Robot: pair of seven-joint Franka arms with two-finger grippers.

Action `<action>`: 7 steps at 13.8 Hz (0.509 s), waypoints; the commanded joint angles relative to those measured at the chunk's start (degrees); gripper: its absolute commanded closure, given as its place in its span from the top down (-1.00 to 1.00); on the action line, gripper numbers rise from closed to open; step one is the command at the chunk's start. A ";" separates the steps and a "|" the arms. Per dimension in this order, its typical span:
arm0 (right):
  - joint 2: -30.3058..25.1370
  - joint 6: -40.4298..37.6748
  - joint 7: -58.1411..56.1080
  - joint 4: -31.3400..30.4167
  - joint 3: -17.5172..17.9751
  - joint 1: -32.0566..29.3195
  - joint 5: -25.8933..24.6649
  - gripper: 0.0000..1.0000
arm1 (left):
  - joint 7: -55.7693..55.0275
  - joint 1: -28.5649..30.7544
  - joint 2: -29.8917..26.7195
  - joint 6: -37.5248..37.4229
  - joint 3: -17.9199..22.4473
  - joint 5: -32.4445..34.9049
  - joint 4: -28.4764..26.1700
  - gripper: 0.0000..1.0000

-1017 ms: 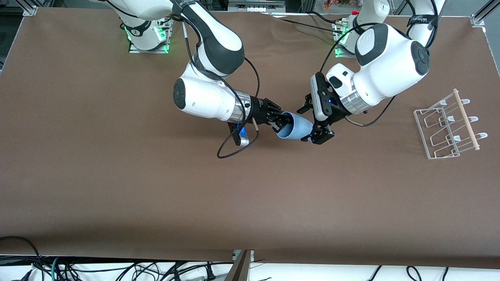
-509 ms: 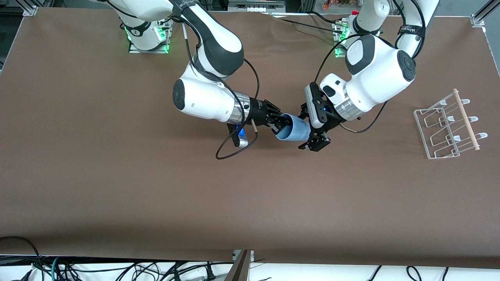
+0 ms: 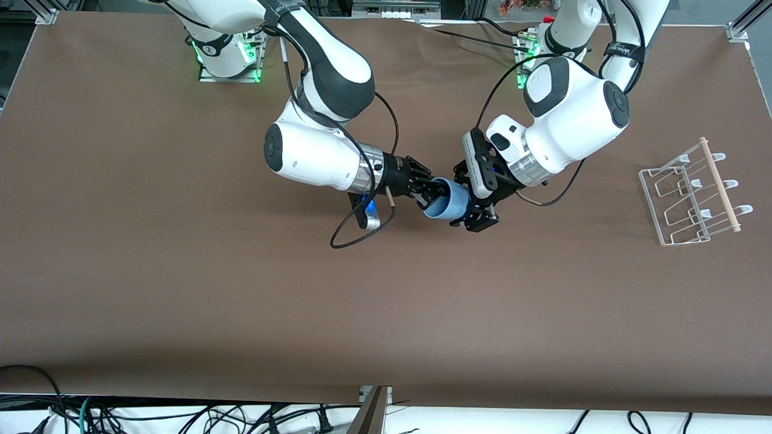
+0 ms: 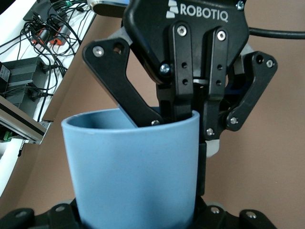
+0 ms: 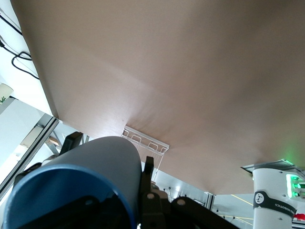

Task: Transfer cup to left arm and place on rack
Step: 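Close the left gripper on the cup rim beside the right gripper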

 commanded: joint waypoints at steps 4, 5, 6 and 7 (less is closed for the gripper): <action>0.75 -0.53 2.72 3.35 0.30 0.28 0.96 -0.41 | 0.28 0.19 0.54 1.27 -0.95 -2.73 0.67 -1.00; 0.32 -0.88 2.72 3.44 0.04 0.10 0.79 0.77 | 0.28 0.37 0.54 1.09 -0.95 -2.73 0.67 -1.00; 0.14 -2.19 2.72 3.79 -0.48 -0.33 0.70 1.00 | 0.28 0.63 0.54 0.92 -0.86 -2.73 0.67 -1.00; 0.14 -5.42 2.72 5.01 -1.27 -1.29 0.70 1.00 | 0.36 0.90 0.45 0.74 -0.60 -2.73 0.67 -1.00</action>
